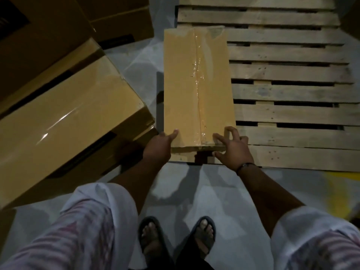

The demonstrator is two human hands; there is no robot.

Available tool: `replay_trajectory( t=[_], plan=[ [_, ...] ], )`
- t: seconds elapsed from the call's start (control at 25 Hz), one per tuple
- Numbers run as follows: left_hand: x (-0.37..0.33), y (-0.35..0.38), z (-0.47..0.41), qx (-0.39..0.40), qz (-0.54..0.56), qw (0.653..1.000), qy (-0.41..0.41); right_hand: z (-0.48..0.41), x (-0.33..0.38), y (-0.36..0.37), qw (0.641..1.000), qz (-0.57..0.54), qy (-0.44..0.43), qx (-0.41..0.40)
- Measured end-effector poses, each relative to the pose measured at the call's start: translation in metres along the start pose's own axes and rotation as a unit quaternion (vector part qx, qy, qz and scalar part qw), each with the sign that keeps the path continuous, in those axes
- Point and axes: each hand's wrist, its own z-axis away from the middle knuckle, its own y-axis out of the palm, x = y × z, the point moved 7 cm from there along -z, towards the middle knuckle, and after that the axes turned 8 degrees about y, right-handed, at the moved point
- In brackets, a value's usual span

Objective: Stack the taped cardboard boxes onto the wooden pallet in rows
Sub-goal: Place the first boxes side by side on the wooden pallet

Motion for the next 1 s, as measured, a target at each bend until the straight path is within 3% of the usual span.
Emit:
replay_trajectory(
  t=[0.4,1.0],
  plan=[
    [-0.004,0.017,0.02,-0.043,0.082,0.994,0.053,0.042,-0.013,0.015,0.999,-0.041,0.034,-0.009],
    [-0.009,0.015,0.032,-0.052,0.093,0.993,0.057,0.059,-0.016,0.018,0.997,-0.074,0.035,0.01]
  ],
)
